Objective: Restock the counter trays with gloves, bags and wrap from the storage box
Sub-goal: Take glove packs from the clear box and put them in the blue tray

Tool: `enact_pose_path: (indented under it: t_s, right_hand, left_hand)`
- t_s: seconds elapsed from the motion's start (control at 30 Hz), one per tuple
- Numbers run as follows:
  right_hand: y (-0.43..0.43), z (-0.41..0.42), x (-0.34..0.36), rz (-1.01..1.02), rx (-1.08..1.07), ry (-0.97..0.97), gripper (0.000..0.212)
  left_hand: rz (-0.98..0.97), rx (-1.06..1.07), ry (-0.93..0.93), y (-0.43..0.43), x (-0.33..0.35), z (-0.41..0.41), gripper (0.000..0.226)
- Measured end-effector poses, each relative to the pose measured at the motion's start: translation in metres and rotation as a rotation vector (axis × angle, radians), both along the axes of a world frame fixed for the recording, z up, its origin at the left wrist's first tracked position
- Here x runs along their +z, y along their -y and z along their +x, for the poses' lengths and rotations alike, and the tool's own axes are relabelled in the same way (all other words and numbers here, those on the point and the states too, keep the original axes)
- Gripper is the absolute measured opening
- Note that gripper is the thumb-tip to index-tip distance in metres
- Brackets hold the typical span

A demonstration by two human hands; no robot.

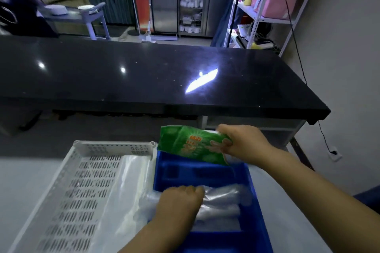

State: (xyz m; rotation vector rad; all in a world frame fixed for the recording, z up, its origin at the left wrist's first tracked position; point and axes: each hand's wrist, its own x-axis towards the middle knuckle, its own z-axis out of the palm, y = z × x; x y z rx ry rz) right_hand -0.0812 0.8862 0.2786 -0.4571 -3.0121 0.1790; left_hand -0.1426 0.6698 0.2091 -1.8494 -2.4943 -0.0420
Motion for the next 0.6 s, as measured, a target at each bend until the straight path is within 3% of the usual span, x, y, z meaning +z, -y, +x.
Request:
enact_pose_path:
  t_s: [0.3, 0.6]
  right_hand:
    - [0.001, -0.055, -0.04, -0.049, 0.054, 0.369, 0.036]
    - [-0.003, -0.067, -0.04, -0.025, 0.009, 0.399, 0.036]
  left_hand:
    - [0.111, 0.001, 0.0, 0.03, -0.005, -0.006, 0.041]
    - [0.081, 0.007, 0.037, 0.03, 0.0, -0.016, 0.041]
